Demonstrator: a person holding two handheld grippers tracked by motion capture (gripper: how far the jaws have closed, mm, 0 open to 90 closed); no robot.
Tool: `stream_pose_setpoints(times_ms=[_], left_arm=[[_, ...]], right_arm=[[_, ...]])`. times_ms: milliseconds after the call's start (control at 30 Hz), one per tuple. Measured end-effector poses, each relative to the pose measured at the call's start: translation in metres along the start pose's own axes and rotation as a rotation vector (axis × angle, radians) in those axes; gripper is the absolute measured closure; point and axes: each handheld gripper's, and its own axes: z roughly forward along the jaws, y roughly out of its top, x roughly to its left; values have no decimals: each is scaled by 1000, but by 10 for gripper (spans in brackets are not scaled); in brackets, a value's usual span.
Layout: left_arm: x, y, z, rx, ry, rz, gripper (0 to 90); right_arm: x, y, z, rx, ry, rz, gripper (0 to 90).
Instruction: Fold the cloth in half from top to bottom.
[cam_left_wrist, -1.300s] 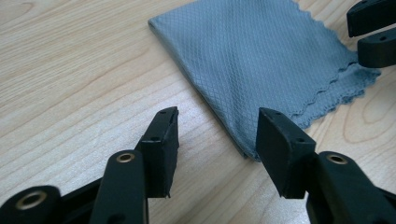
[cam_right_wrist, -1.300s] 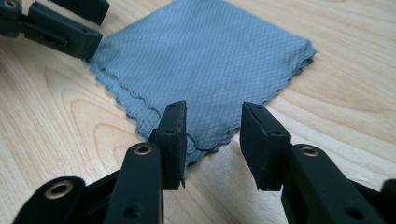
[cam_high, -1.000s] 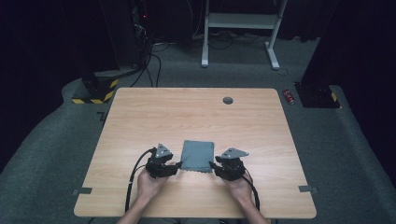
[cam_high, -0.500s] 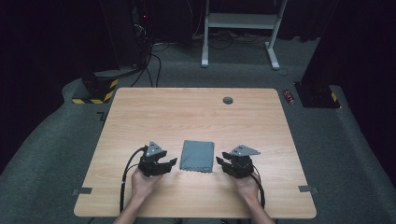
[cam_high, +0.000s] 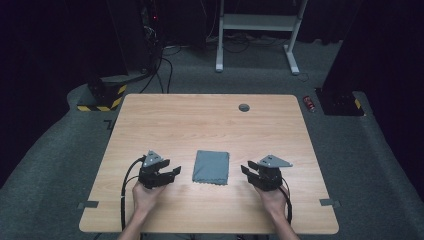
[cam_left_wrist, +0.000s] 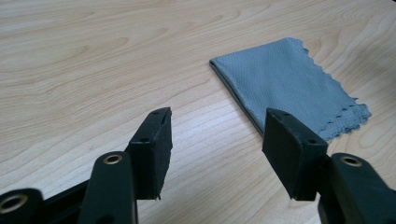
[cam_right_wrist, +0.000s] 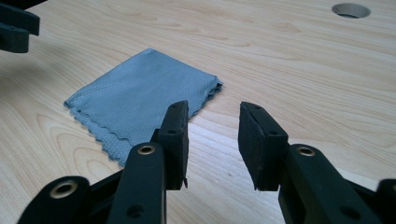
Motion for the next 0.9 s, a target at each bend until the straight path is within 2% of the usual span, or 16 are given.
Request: stream_pose_setpoints(times_ms=[633,833,900], left_arm=[[21,-15,-17,-27,54,-62,422],[27,-21,-21,-21,77,-76,421],[28,-23,-21,-20,85,-81,420]], right_arm=[[-23,-14,-21,-29,-60,52,626],[-32,-22,-28,-27,-84,81,625],[-34,-24,-29,-21,-93,77,624]])
